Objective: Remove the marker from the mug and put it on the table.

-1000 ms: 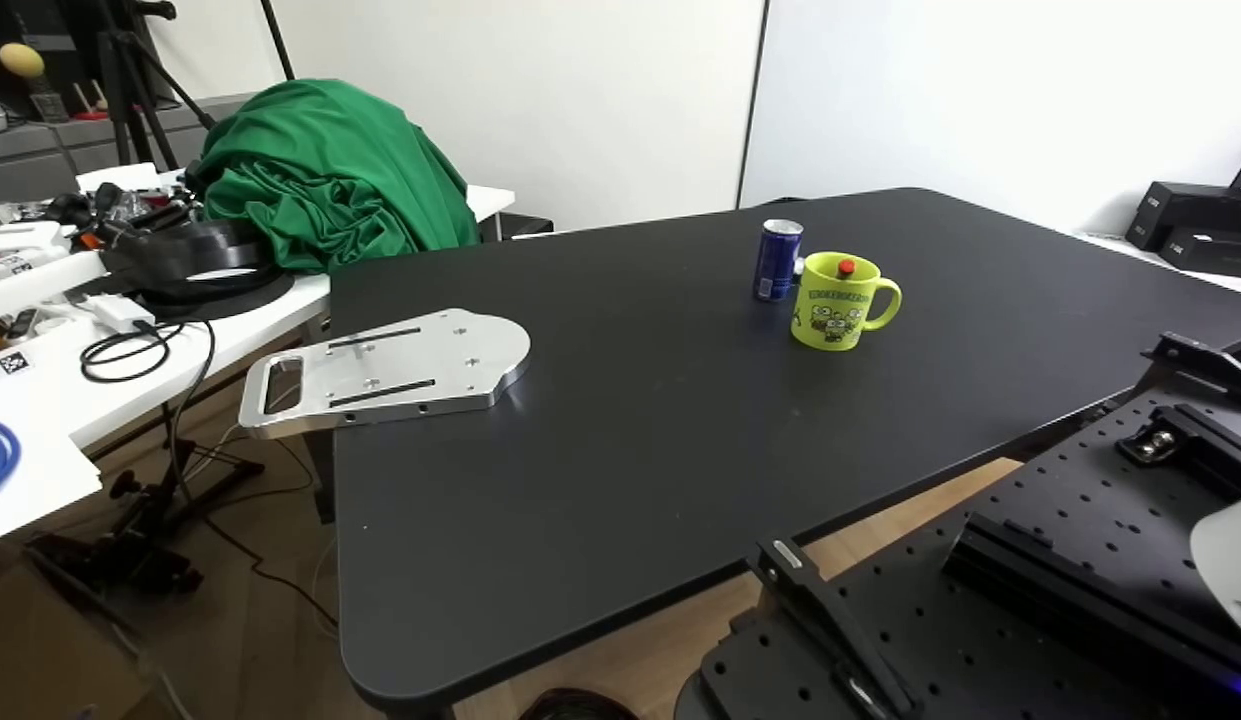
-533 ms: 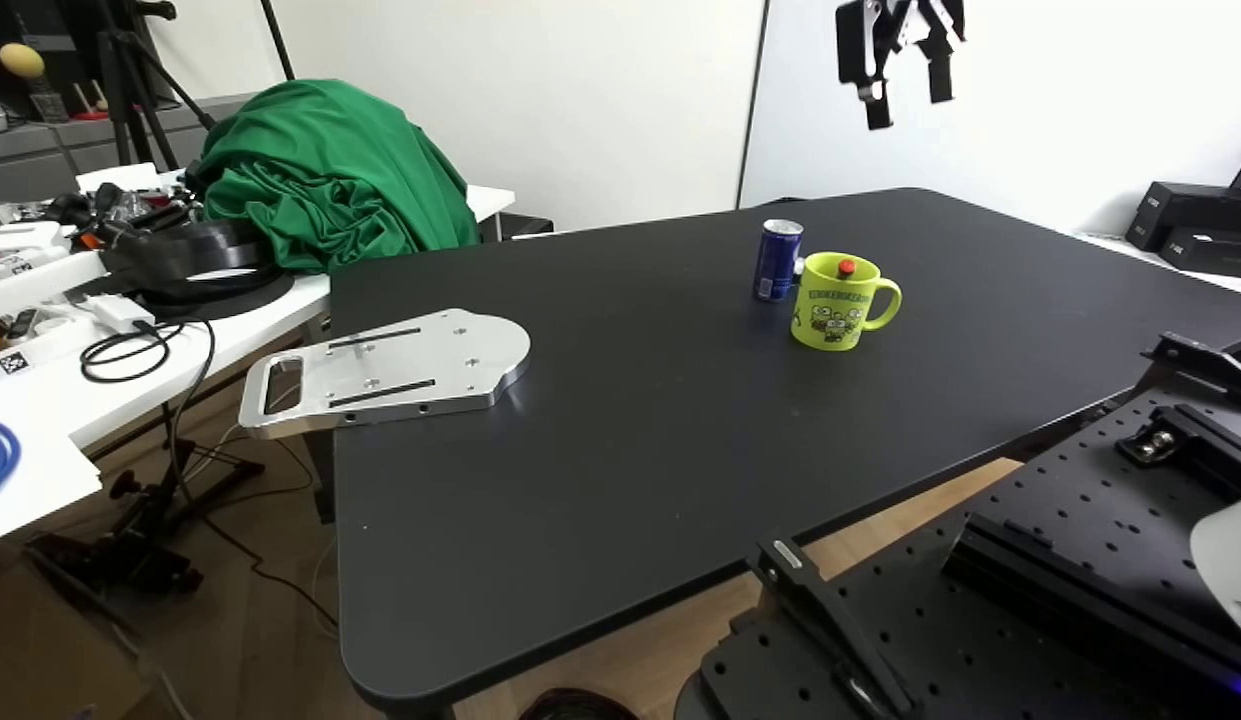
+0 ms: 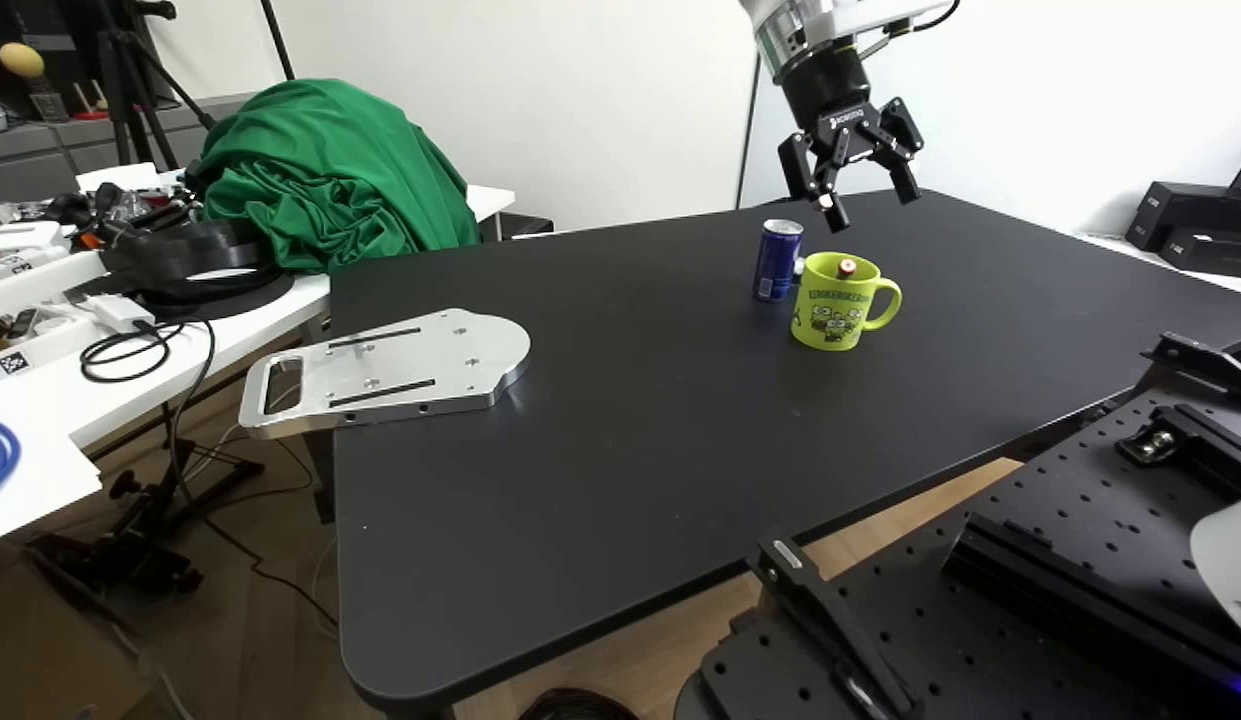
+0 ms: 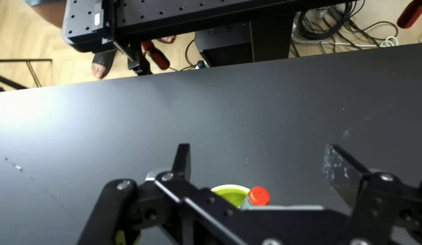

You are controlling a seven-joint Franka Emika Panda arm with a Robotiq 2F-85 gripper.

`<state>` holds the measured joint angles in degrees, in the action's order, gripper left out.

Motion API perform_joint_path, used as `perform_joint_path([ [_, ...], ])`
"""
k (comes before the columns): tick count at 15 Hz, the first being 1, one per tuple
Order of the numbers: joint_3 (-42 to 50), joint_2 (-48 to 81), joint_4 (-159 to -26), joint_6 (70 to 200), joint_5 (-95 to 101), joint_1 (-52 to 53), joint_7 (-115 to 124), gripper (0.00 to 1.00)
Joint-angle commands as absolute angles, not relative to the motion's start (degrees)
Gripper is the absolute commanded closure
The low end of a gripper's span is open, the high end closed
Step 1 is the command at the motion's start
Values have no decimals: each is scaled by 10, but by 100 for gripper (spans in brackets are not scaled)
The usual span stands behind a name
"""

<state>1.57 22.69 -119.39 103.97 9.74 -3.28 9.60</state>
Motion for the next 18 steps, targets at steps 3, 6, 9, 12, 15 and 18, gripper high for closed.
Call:
perform_joint_path([
  [3,35,356,-1063,929,36,-22,144,0],
  [6,45,404,-1014,905,20,-27,145,0],
  [9,56,447,-965,886,8,-33,147,0],
  [12,63,480,-929,869,-3,-37,145,0],
  [15,64,502,-909,860,-10,-37,148,33],
  [18,64,514,-892,842,-16,-33,151,55],
])
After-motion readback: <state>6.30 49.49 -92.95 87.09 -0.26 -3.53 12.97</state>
